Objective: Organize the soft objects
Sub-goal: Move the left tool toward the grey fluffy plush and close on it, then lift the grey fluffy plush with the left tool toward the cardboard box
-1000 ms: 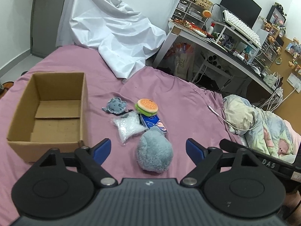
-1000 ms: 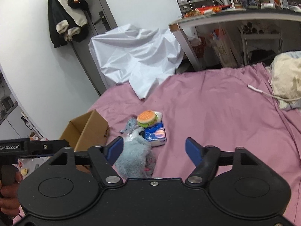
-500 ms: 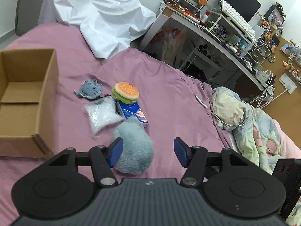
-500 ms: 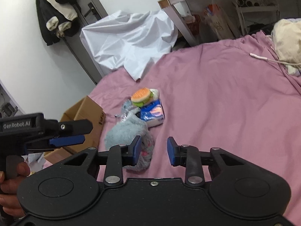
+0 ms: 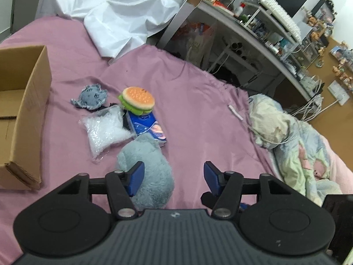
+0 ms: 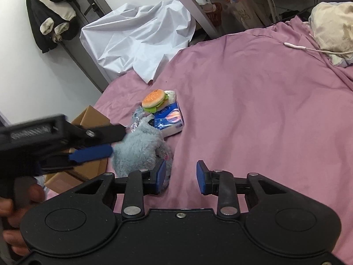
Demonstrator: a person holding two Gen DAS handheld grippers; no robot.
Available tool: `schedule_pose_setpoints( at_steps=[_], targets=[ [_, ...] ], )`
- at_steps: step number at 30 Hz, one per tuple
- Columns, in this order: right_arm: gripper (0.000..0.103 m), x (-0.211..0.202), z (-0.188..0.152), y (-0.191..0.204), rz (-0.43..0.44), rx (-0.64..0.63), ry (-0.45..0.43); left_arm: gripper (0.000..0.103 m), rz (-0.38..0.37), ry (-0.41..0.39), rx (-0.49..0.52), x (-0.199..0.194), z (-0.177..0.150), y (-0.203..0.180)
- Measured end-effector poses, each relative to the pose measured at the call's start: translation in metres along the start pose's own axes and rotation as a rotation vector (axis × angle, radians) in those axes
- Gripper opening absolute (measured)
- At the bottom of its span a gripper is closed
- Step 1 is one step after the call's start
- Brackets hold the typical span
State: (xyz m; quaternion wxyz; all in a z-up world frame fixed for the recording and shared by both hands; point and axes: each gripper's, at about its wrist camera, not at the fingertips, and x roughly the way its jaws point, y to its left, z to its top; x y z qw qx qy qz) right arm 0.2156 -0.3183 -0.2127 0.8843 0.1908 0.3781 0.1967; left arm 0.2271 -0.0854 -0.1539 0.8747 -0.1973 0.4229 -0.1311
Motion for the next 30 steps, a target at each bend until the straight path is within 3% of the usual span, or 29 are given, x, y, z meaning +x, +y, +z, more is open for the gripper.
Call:
schedule_pose_setpoints(
  at_steps=[19, 30],
  targets=[
    [0.031, 0.021, -0.002, 0.009, 0.058, 0.014, 0.020, 0.058, 0.145, -0.004, 0.043, 0.001, -0.010, 0.022],
    [0.031, 0.040, -0.005, 0.022, 0.095, 0.009, 0.057, 0.033, 0.196, -0.003, -0.024, -0.005, -0.009, 0.044]
  ],
)
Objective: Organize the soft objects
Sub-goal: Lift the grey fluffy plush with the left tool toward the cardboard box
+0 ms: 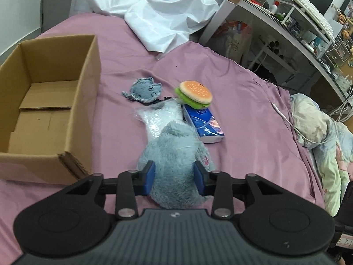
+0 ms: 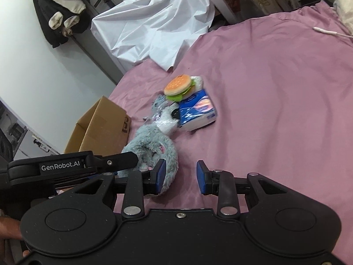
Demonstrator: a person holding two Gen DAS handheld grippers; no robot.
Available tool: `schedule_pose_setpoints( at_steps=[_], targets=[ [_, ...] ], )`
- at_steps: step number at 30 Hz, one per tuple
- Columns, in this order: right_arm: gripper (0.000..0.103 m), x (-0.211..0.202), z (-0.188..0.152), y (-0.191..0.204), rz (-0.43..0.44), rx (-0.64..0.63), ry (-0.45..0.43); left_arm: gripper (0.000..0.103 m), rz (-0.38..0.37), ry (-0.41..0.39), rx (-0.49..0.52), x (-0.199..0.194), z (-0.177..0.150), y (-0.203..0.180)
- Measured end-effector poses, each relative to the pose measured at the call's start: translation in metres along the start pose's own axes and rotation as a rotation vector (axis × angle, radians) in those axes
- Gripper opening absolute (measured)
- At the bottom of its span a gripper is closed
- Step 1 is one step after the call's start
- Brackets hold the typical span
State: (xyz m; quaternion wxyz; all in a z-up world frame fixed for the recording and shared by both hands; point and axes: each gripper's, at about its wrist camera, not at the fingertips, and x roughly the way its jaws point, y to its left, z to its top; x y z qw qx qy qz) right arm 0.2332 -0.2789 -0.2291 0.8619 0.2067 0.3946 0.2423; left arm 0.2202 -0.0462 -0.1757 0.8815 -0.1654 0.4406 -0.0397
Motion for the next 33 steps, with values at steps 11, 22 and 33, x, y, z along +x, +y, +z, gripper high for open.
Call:
schedule_pose_setpoints(
  at_steps=[11, 22, 33],
  targets=[
    [0.033, 0.024, 0.008, 0.018, 0.074, -0.009, 0.036, 0.029, 0.020, 0.033, -0.060, 0.001, 0.002, 0.015],
    [0.017, 0.033, -0.007, 0.029, 0.077, -0.031, 0.053, 0.032, 0.035, 0.034, -0.098, 0.005, 0.002, 0.023],
    [0.025, 0.037, -0.010, 0.033, 0.048, -0.072, 0.061, 0.035, 0.030, 0.061, -0.089, 0.018, -0.001, 0.028]
  ],
)
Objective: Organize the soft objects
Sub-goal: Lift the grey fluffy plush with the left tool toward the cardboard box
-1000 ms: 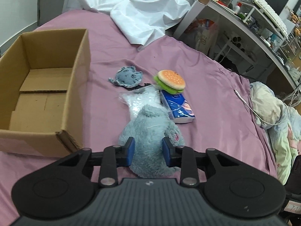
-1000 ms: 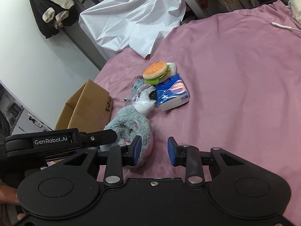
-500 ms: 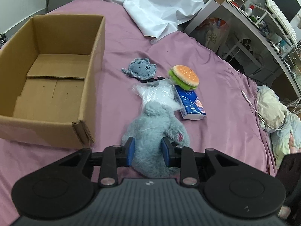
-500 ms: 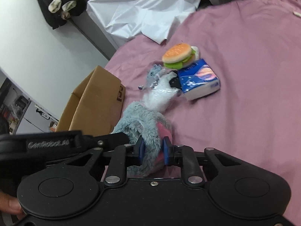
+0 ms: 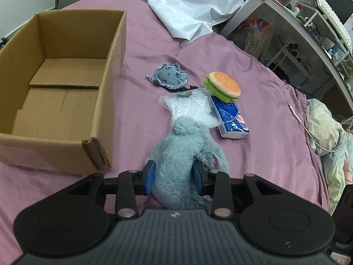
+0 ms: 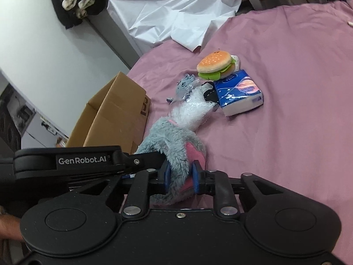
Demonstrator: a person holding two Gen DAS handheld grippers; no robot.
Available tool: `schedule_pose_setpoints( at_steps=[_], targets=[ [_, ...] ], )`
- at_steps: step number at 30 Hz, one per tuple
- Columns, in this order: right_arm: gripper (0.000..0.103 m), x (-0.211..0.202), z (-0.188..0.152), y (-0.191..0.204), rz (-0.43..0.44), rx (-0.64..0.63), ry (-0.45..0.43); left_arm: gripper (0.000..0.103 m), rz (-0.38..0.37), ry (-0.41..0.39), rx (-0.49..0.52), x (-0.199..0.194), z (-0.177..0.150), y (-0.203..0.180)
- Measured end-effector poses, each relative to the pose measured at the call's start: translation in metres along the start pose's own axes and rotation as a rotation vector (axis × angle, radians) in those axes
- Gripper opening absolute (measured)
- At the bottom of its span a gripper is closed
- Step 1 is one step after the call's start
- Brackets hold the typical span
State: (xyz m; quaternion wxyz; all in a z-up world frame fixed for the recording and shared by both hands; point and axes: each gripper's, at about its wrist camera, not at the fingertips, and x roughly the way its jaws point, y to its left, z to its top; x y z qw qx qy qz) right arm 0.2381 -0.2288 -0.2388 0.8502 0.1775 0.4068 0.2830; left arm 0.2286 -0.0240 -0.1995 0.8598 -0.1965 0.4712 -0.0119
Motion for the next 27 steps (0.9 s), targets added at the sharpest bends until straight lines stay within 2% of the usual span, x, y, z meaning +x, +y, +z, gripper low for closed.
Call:
schedule_pose_setpoints(
  at_steps=[6, 11, 18, 27],
  targets=[
    [0.032, 0.002, 0.000, 0.000, -0.021, -0.007, -0.013, 0.036, 0.001, 0.004, -0.018, 0.000, 0.001, 0.001],
    [0.032, 0.004, -0.002, 0.010, -0.062, -0.079, -0.040, 0.035, 0.000, -0.007, -0.041, 0.000, 0.001, 0.003],
    [0.024, 0.002, 0.005, 0.005, -0.029, -0.038, -0.017, 0.029, -0.016, -0.022, -0.053, -0.007, 0.002, 0.005],
    [0.023, -0.020, 0.017, 0.024, -0.032, -0.091, -0.071, 0.028, -0.058, -0.072, -0.045, -0.033, 0.011, -0.001]
  ],
)
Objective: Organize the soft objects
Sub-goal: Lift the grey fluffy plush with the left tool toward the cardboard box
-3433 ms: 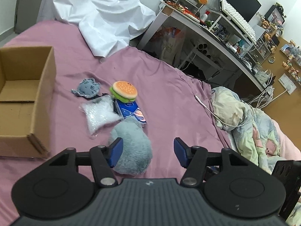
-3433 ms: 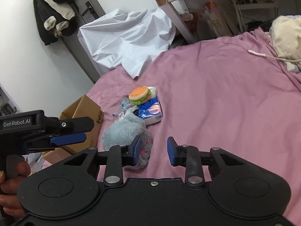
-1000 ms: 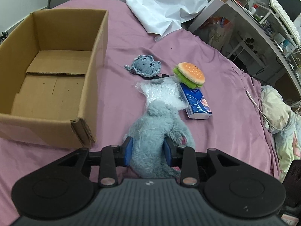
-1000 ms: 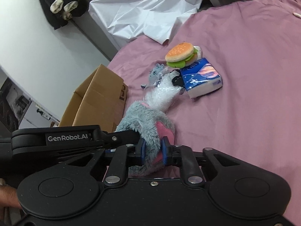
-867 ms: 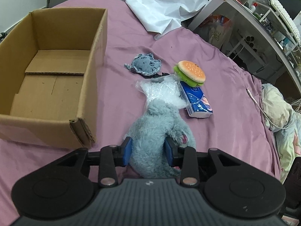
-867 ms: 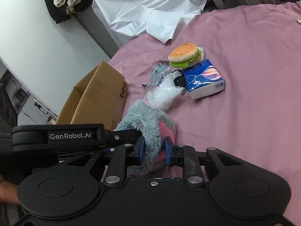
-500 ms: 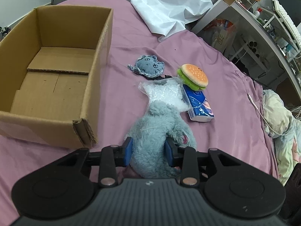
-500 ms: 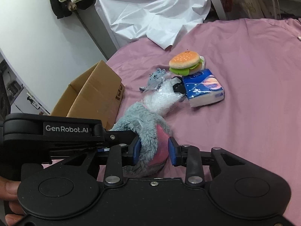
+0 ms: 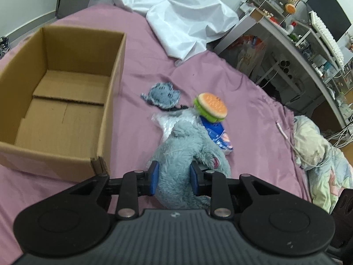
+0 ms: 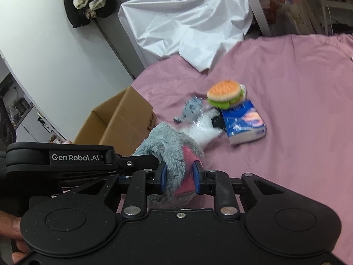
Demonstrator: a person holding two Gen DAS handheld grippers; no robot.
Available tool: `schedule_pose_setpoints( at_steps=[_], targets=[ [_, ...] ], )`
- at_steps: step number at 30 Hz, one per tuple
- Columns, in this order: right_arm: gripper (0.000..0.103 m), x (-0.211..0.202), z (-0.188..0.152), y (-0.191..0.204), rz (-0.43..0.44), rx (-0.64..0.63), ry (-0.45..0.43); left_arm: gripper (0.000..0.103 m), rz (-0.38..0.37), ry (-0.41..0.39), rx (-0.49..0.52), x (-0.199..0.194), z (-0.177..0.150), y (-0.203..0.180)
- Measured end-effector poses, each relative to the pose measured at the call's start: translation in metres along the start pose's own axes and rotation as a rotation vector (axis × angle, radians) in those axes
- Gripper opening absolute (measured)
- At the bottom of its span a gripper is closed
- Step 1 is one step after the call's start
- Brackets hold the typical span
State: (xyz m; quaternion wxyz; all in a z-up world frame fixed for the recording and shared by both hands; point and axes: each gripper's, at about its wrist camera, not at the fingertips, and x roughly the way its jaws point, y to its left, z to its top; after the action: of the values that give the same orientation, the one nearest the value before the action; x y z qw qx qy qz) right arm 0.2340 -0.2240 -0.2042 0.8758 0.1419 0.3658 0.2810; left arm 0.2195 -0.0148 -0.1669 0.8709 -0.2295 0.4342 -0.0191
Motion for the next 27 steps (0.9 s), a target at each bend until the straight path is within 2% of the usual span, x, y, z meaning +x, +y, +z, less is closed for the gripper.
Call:
schedule_pose_setpoints(
  at_steps=[14, 27],
  targets=[
    [0.023, -0.019, 0.039, 0.032, 0.075, -0.064, -0.085, 0.027, -0.029, -0.101, 0.016, -0.050, 0.031, -0.006],
    [0.023, -0.017, 0.064, 0.060, 0.117, -0.130, -0.106, 0.025, -0.030, -0.161, 0.025, -0.074, 0.053, 0.002]
  ],
)
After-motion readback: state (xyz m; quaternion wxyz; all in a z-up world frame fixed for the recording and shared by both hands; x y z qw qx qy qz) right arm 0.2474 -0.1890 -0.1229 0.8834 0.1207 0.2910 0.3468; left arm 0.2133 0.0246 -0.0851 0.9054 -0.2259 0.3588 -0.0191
